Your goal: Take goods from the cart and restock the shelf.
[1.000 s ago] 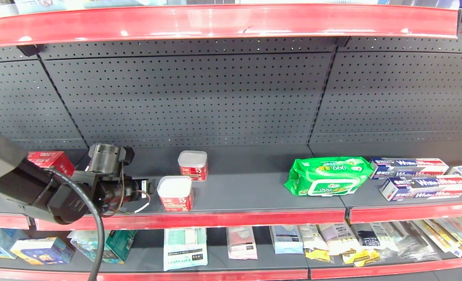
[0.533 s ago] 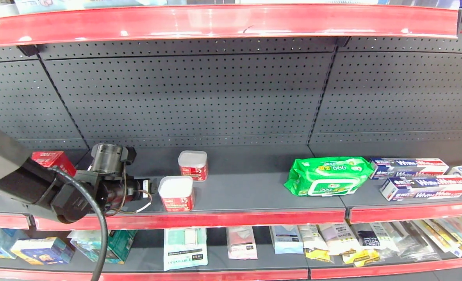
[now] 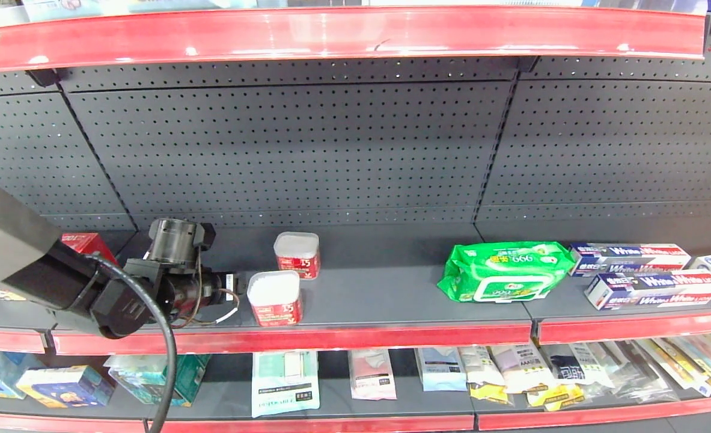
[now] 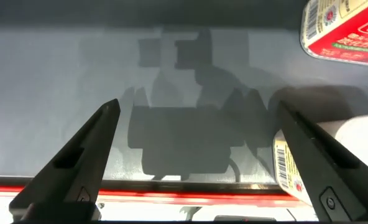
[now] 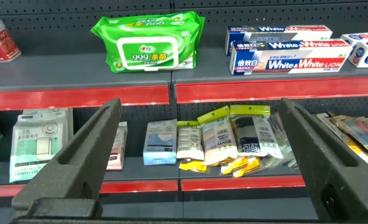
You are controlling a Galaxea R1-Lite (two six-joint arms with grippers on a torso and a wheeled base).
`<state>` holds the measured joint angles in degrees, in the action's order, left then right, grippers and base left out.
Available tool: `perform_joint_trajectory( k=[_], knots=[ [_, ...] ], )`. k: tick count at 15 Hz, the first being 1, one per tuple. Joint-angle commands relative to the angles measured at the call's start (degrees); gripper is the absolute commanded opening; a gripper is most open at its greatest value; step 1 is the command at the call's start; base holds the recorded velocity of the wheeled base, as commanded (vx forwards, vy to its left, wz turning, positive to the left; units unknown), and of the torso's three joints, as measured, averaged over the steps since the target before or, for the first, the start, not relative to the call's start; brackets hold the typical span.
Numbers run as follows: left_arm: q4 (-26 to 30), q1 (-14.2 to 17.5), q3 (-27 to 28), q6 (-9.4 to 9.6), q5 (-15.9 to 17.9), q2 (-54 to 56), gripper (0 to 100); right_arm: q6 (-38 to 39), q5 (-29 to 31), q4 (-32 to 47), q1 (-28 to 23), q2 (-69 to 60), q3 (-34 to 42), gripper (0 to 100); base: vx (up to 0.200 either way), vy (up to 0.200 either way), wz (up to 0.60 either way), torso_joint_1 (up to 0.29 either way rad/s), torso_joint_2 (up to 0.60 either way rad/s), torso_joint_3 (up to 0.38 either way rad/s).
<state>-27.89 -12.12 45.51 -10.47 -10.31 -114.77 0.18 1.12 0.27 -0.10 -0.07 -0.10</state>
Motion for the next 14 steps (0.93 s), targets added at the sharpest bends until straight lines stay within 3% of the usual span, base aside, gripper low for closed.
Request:
perform_joint_trajectory(
  k=[1,4,6,7,9,14],
  knots=[
    [0.3,0.0,-0.2,0.1,0.0,0.6,100,0.0,0.0,0.0,0.0,0.1,-0.1,100,0.0,0.0,0.0,0.0,0.0,0.0],
    [0.4,0.0,-2.9,1.07,0.3,3.2,100,0.0,0.0,0.0,0.0,0.1,0.0,100,0.0,0.0,0.0,0.0,0.0,0.0],
    [0.5,0.0,-5.3,2.65,0.8,5.5,100,0.0,0.0,0.0,0.0,0.1,0.0,100,0.0,0.0,0.0,0.0,0.0,0.0],
    [0.5,0.1,-7.1,4.32,1.2,6.6,100,0.0,-0.1,0.0,0.0,0.1,0.0,100,0.0,0.0,0.0,0.0,0.0,0.0],
    [0.5,0.3,-8.9,5.46,1.3,7.6,100,0.0,0.0,0.0,0.0,0.1,0.0,100,0.0,0.0,0.0,0.0,0.0,0.0],
    [0.6,-0.9,-10.0,6.78,1.9,8.9,100,0.0,0.0,0.0,0.0,0.1,0.0,100,0.0,0.0,0.0,0.0,0.0,0.0]
  ],
)
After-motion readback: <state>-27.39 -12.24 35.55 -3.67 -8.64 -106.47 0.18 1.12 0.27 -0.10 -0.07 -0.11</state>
